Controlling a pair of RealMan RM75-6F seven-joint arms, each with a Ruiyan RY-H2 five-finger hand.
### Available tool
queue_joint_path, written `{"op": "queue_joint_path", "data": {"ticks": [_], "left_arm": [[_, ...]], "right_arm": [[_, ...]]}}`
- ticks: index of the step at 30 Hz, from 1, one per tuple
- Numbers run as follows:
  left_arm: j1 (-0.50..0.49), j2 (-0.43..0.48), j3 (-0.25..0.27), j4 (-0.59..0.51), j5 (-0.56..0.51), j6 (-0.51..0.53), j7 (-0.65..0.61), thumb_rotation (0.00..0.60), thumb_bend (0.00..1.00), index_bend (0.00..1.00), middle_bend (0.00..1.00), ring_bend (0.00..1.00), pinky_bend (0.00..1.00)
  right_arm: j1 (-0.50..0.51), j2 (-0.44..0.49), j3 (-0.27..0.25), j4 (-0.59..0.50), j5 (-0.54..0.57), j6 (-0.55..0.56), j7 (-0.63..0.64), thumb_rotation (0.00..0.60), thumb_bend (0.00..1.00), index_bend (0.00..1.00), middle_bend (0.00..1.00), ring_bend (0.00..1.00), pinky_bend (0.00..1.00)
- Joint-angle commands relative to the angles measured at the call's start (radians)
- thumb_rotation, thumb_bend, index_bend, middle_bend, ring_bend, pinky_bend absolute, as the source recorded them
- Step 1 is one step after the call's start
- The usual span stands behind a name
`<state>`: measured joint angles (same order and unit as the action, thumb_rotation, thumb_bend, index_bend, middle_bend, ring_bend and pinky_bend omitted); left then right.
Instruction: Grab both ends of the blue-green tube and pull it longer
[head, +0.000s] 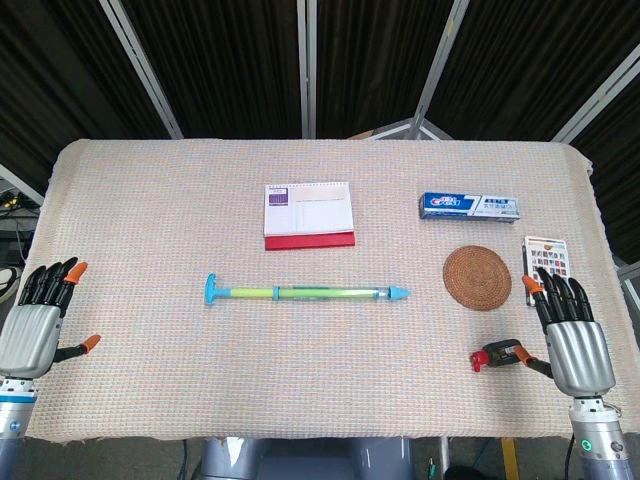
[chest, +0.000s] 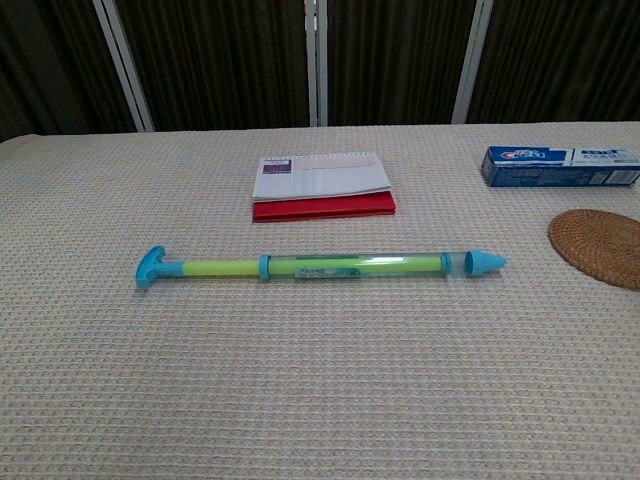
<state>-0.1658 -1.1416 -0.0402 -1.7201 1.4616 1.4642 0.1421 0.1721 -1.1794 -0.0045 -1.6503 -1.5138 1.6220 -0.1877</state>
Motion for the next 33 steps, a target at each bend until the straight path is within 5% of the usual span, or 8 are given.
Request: {"op": "queue_joint_path", "data": {"ticks": [1, 6, 8, 11, 13, 14, 22, 33], "left_arm": [[0.001, -0.001, -0.001, 0.002, 0.000, -0.001, -0.002, 0.600, 0.00, 0.00, 0.00, 0.00, 0.00], [0.001, 0.002, -0.003, 0.005, 0.002, -0.007, -0.013, 0.600, 0.00, 0.00, 0.00, 0.00, 0.00], [-0.004, 0.003, -0.006, 0.003, 0.001, -0.015, -0.017, 0.600, 0.00, 0.00, 0.00, 0.00, 0.00], [-0.013, 0.002, -0.012, 0.002, -0.004, -0.031, -0.013, 0.600, 0.00, 0.00, 0.00, 0.00, 0.00], [-0.020, 0.001, -0.016, 0.003, -0.010, -0.043, -0.007, 0.600, 0.00, 0.00, 0.00, 0.00, 0.00], [-0.025, -0.001, -0.020, 0.004, -0.017, -0.051, -0.001, 0.600, 0.00, 0.00, 0.00, 0.00, 0.00], [-0.059, -0.020, -0.043, 0.026, -0.078, -0.114, 0.035, 0.600, 0.00, 0.00, 0.00, 0.00, 0.00], [-0.077, -0.037, -0.046, 0.049, -0.122, -0.161, 0.046, 0.600, 0.00, 0.00, 0.00, 0.00, 0.00]], "right_arm": [[-0.003, 0.000, 0.005, 0.002, -0.006, -0.008, 0.001, 0.600, 0.00, 0.00, 0.00, 0.00, 0.00], [0.006, -0.019, 0.020, 0.002, 0.000, -0.047, 0.004, 0.600, 0.00, 0.00, 0.01, 0.00, 0.00], [0.034, -0.042, 0.045, 0.012, 0.011, -0.087, 0.013, 0.600, 0.00, 0.00, 0.18, 0.14, 0.00], [0.101, -0.063, 0.078, 0.020, 0.040, -0.199, 0.024, 0.600, 0.00, 0.00, 0.73, 0.72, 0.40], [0.143, -0.074, 0.102, 0.019, 0.067, -0.267, 0.031, 0.600, 0.00, 0.00, 0.94, 0.94, 0.84], [0.175, -0.082, 0.119, 0.019, 0.097, -0.323, 0.023, 0.600, 0.00, 0.00, 0.97, 0.97, 0.91], [0.386, -0.180, 0.207, 0.014, 0.414, -0.656, -0.180, 0.600, 0.00, 0.06, 1.00, 1.00, 1.00], [0.525, -0.373, 0.222, 0.133, 0.596, -0.698, -0.350, 0.600, 0.02, 0.33, 1.00, 1.00, 1.00]]}}
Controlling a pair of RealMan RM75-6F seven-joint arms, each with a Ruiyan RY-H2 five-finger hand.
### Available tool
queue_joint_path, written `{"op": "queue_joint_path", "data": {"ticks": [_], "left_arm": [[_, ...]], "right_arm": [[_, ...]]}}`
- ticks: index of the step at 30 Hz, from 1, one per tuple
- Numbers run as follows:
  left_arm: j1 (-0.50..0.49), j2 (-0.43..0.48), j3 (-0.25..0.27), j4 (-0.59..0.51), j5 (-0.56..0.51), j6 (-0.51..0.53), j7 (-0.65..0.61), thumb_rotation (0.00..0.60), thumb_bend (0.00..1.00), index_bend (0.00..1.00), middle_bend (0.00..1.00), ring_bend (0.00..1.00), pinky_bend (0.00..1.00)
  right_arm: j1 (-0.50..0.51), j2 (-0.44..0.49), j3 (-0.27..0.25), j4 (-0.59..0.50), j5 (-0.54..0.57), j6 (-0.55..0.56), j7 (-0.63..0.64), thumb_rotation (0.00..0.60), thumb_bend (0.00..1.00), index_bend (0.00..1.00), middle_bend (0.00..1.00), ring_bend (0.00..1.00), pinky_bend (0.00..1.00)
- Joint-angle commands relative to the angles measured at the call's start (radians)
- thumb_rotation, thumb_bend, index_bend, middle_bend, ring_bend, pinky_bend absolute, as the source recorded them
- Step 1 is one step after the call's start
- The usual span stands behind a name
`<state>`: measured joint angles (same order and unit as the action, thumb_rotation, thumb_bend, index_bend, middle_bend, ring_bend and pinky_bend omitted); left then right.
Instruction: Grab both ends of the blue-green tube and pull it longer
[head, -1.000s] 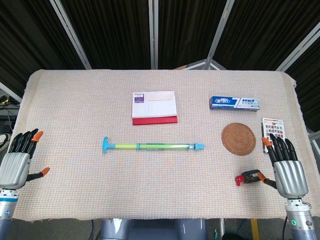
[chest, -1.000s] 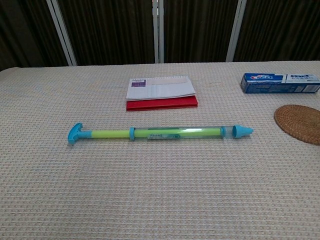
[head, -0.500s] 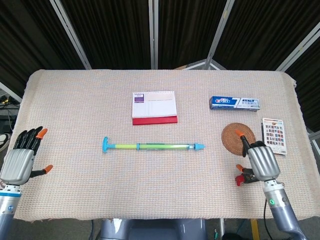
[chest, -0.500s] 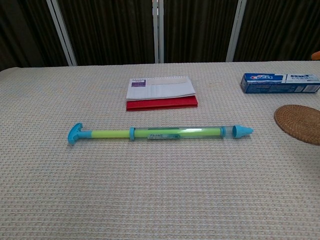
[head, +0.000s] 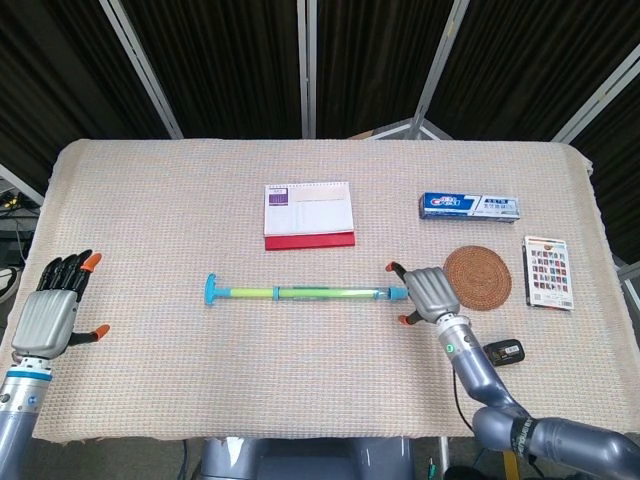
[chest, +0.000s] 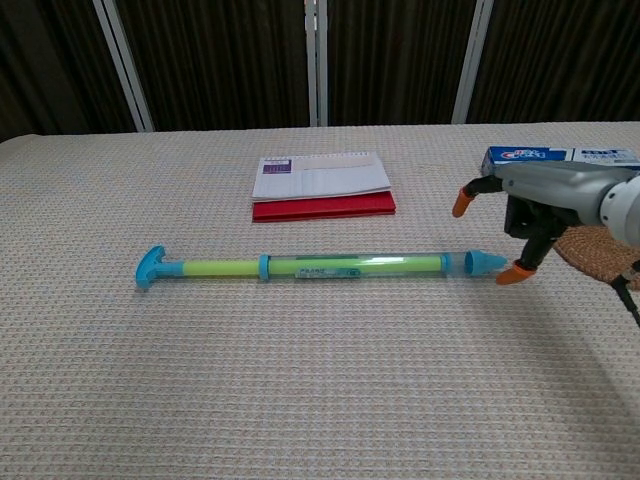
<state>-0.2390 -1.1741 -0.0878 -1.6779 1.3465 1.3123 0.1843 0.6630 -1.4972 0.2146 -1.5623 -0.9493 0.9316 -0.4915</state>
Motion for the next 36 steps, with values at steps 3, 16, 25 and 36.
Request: {"op": "queue_joint_path", "data": {"ticks": [3, 16, 25, 36], "left_arm": [[-0.008, -0.009, 0.002, 0.014, -0.012, -0.015, 0.012, 0.600, 0.00, 0.00, 0.00, 0.00, 0.00], [-0.012, -0.012, 0.003, 0.018, -0.024, -0.021, 0.016, 0.600, 0.00, 0.00, 0.00, 0.00, 0.00], [-0.018, -0.020, 0.005, 0.025, -0.035, -0.035, 0.023, 0.600, 0.00, 0.00, 0.00, 0.00, 0.00], [-0.078, -0.091, -0.030, 0.084, -0.055, -0.092, 0.017, 0.600, 0.00, 0.00, 0.14, 0.14, 0.18]], "right_arm": [[0.058, -0.117, 0.013, 0.095, 0.081, 0.008, -0.067, 0.600, 0.09, 0.37, 1.00, 1.00, 1.00], [0.095, -0.202, 0.023, 0.185, 0.137, 0.030, -0.072, 0.600, 0.17, 0.45, 1.00, 1.00, 1.00], [0.104, -0.219, 0.010, 0.214, 0.145, 0.031, -0.076, 0.600, 0.20, 0.47, 1.00, 1.00, 1.00], [0.110, -0.233, 0.019, 0.225, 0.179, 0.026, -0.064, 0.600, 0.30, 0.55, 1.00, 1.00, 1.00]]}}
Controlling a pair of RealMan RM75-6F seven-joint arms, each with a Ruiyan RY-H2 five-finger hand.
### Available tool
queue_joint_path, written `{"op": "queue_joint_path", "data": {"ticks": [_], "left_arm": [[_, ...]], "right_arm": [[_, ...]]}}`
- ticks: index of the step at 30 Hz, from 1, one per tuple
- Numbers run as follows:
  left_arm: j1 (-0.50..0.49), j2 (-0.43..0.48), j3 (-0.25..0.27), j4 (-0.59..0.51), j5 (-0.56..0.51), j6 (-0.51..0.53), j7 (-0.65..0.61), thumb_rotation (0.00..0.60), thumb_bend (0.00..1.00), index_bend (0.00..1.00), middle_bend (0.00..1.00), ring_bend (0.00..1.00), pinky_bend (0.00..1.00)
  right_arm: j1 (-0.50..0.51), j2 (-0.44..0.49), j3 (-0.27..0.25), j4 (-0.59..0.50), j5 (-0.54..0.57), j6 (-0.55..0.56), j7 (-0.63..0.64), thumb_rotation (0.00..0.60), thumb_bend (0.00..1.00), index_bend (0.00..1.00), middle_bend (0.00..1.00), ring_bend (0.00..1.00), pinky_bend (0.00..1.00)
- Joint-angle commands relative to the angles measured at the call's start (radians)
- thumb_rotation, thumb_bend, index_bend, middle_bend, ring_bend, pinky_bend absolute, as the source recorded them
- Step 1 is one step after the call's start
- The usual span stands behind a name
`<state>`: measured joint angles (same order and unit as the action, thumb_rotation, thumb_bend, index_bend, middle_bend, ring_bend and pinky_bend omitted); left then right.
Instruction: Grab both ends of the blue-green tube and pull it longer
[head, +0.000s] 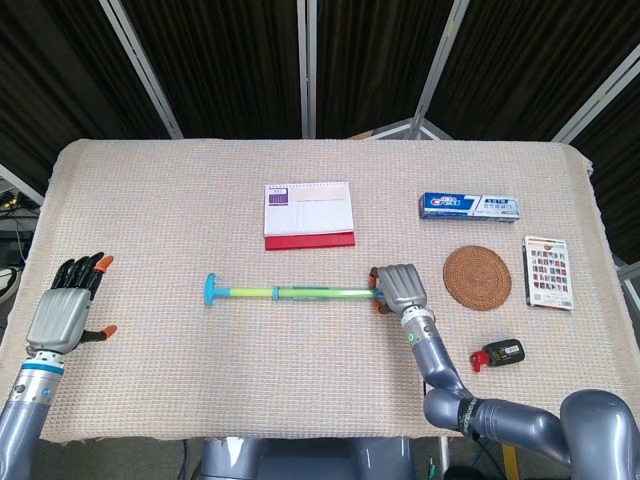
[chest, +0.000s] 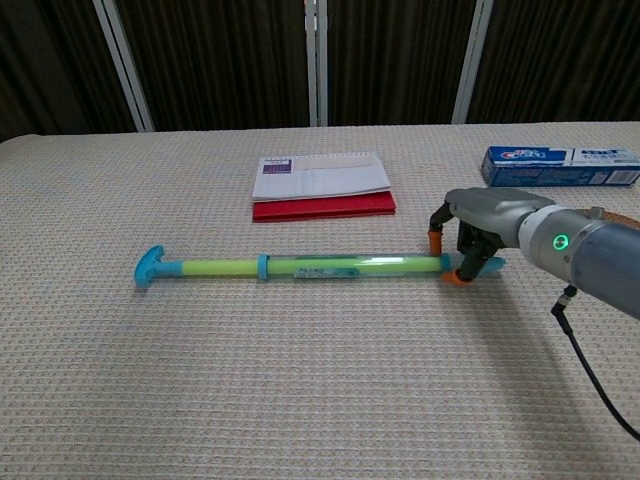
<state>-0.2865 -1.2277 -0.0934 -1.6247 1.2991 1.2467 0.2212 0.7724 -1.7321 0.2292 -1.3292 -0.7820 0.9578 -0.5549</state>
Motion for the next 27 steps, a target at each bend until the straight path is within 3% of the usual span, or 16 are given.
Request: {"op": "queue_joint_path", "data": {"ticks": [1, 2, 5, 7, 9, 12, 19, 27], "left_arm": [[-0.039, -0.046, -0.028, 0.039, -0.007, -0.037, -0.030, 0.600, 0.00, 0.00, 0.28, 0.27, 0.32], [-0.050, -0.056, -0.031, 0.048, -0.004, -0.050, -0.042, 0.600, 0.00, 0.00, 0.42, 0.41, 0.47], [-0.104, -0.103, -0.045, 0.106, 0.013, -0.113, -0.089, 0.600, 0.06, 0.10, 0.67, 0.65, 0.78], [-0.148, -0.147, -0.052, 0.162, 0.037, -0.153, -0.115, 0.600, 0.13, 0.23, 0.77, 0.74, 0.91], [-0.181, -0.184, -0.058, 0.201, 0.045, -0.183, -0.127, 0.600, 0.20, 0.33, 0.83, 0.78, 0.98], [-0.221, -0.229, -0.067, 0.242, 0.047, -0.219, -0.130, 0.600, 0.28, 0.37, 0.85, 0.80, 1.00], [-0.314, -0.321, -0.075, 0.308, -0.034, -0.359, -0.072, 0.600, 0.32, 0.44, 0.85, 0.81, 1.00], [-0.339, -0.362, -0.080, 0.348, -0.079, -0.379, -0.046, 0.600, 0.34, 0.44, 0.85, 0.81, 1.00]], "right_arm": [[0.001, 0.002, 0.005, -0.010, 0.015, -0.001, -0.002, 0.600, 0.30, 0.55, 1.00, 1.00, 1.00], [0.002, 0.003, 0.004, -0.012, 0.018, -0.001, -0.003, 0.600, 0.31, 0.56, 1.00, 1.00, 1.00], [0.004, 0.002, 0.004, -0.014, 0.027, 0.002, -0.009, 0.600, 0.31, 0.56, 1.00, 1.00, 1.00], [0.007, -0.001, 0.005, -0.014, 0.037, 0.004, -0.014, 0.600, 0.31, 0.56, 1.00, 1.00, 1.00], [0.010, -0.005, 0.007, -0.013, 0.043, 0.008, -0.019, 0.600, 0.32, 0.56, 1.00, 1.00, 1.00], [0.013, -0.008, 0.008, -0.015, 0.051, 0.013, -0.025, 0.600, 0.32, 0.56, 1.00, 1.00, 1.00], [0.019, -0.011, 0.005, -0.021, 0.059, 0.033, -0.045, 0.600, 0.32, 0.56, 1.00, 1.00, 1.00], [0.020, -0.012, 0.003, -0.026, 0.062, 0.041, -0.051, 0.600, 0.32, 0.57, 1.00, 1.00, 1.00]]}}
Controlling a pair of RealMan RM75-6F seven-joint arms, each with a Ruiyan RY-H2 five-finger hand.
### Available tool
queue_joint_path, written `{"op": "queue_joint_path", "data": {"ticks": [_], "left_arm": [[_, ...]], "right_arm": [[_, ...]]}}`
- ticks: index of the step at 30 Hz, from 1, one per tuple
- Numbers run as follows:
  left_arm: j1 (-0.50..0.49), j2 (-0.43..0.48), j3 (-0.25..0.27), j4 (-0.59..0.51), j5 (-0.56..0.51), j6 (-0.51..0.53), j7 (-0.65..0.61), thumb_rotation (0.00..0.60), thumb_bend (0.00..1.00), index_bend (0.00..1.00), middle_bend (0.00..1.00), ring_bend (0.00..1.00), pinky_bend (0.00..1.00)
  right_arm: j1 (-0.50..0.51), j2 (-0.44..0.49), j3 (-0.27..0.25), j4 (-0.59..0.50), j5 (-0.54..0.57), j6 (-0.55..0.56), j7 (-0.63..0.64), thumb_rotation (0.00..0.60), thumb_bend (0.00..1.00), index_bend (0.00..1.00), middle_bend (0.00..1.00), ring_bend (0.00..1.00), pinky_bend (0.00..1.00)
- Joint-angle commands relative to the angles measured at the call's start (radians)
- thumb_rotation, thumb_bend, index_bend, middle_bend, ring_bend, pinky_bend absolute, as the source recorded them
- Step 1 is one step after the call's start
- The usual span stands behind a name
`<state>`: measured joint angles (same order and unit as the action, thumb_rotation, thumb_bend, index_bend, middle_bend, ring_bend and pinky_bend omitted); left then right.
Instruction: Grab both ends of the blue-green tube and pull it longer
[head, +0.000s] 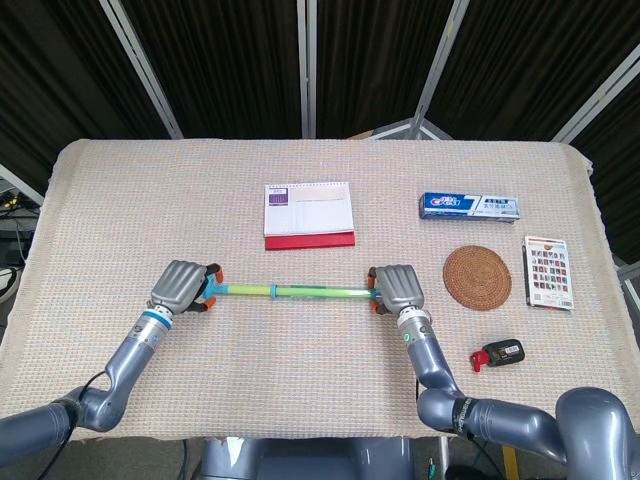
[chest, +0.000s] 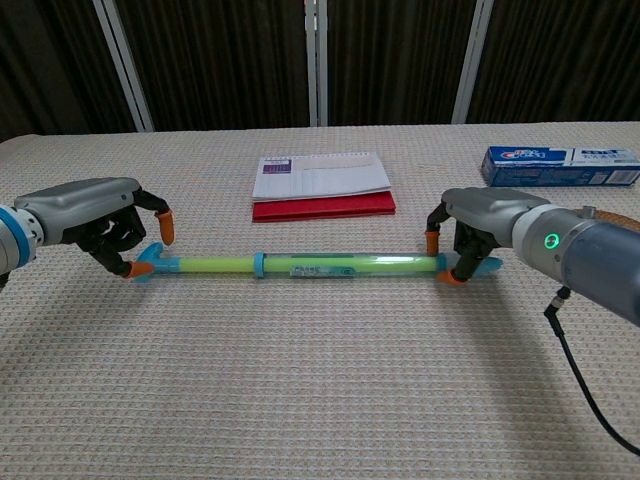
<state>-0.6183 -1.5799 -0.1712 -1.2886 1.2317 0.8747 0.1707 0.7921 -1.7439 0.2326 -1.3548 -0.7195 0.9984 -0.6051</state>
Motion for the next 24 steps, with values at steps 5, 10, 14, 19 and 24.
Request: {"op": "queue_joint_path", "data": {"ticks": [5, 10, 14, 19, 24], "left_arm": [[-0.028, -0.040, -0.005, 0.044, -0.035, -0.027, 0.001, 0.600, 0.34, 0.44, 0.85, 0.81, 1.00], [-0.039, -0.053, 0.000, 0.053, -0.045, -0.029, 0.013, 0.600, 0.34, 0.44, 0.85, 0.81, 1.00], [-0.046, -0.060, 0.005, 0.062, -0.063, -0.035, 0.033, 0.600, 0.34, 0.44, 0.85, 0.81, 1.00], [-0.053, -0.064, 0.009, 0.067, -0.094, -0.048, 0.054, 0.600, 0.35, 0.44, 0.85, 0.81, 1.00], [-0.061, -0.066, 0.009, 0.063, -0.109, -0.050, 0.065, 0.600, 0.39, 0.46, 0.85, 0.81, 1.00]], "right_arm": [[0.001, -0.005, -0.006, -0.001, -0.004, 0.000, 0.000, 0.600, 0.32, 0.57, 1.00, 1.00, 1.00], [0.001, -0.008, -0.009, 0.001, -0.010, -0.003, 0.010, 0.600, 0.32, 0.57, 1.00, 1.00, 1.00], [-0.002, -0.004, -0.010, -0.004, -0.018, 0.000, 0.014, 0.600, 0.32, 0.57, 1.00, 1.00, 1.00], [-0.004, 0.005, -0.009, -0.011, -0.018, 0.005, 0.015, 0.600, 0.32, 0.57, 1.00, 1.00, 1.00], [-0.008, 0.014, -0.012, -0.017, -0.020, 0.005, 0.017, 0.600, 0.32, 0.57, 1.00, 1.00, 1.00]]}}
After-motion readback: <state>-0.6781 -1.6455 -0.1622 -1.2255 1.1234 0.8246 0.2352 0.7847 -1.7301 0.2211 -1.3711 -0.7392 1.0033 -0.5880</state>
